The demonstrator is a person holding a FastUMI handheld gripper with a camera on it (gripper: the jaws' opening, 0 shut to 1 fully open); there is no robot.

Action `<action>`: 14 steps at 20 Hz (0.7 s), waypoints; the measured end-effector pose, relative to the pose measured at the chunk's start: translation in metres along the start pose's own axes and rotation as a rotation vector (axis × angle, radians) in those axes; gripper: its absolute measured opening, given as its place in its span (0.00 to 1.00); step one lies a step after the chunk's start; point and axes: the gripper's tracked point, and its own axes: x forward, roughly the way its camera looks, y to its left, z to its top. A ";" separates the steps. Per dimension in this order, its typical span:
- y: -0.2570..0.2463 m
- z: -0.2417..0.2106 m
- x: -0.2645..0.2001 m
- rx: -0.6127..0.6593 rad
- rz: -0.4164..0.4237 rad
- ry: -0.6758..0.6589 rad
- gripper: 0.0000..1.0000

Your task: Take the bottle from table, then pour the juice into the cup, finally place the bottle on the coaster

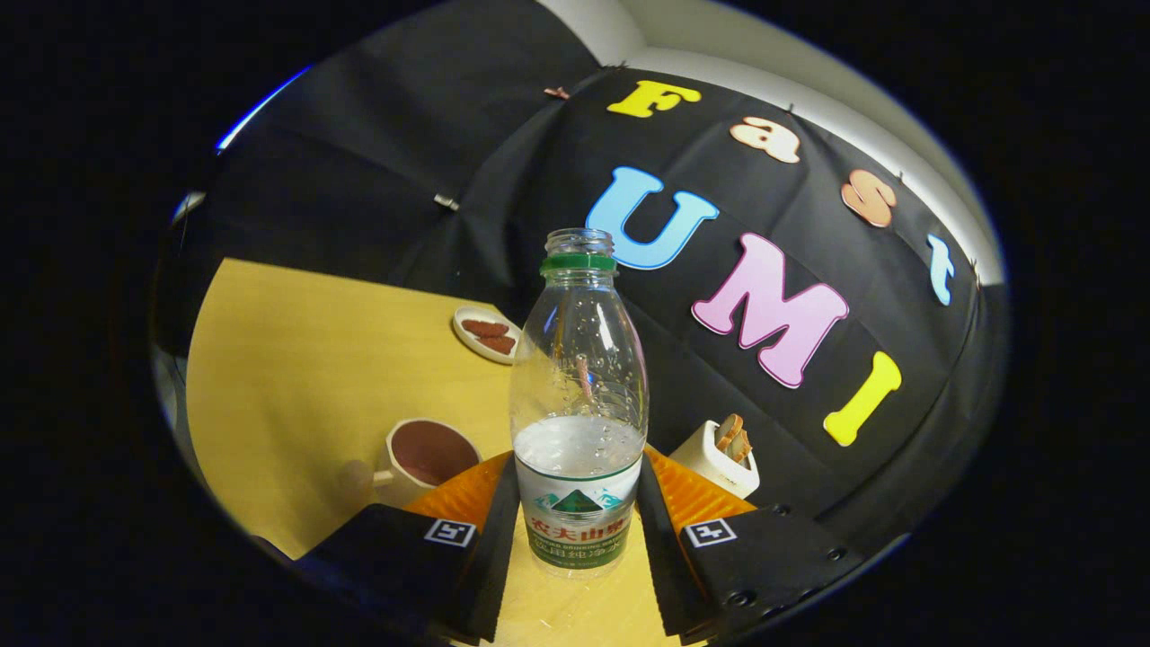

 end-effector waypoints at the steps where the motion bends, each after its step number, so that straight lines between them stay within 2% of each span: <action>1: -0.003 0.002 -0.002 0.058 0.005 -0.019 0.69; 4: -0.019 -0.001 -0.008 0.235 -0.004 -0.047 0.69; 8: -0.053 -0.025 -0.009 0.393 -0.043 -0.052 0.69; 14: -0.078 -0.043 0.018 0.426 -0.071 -0.113 0.70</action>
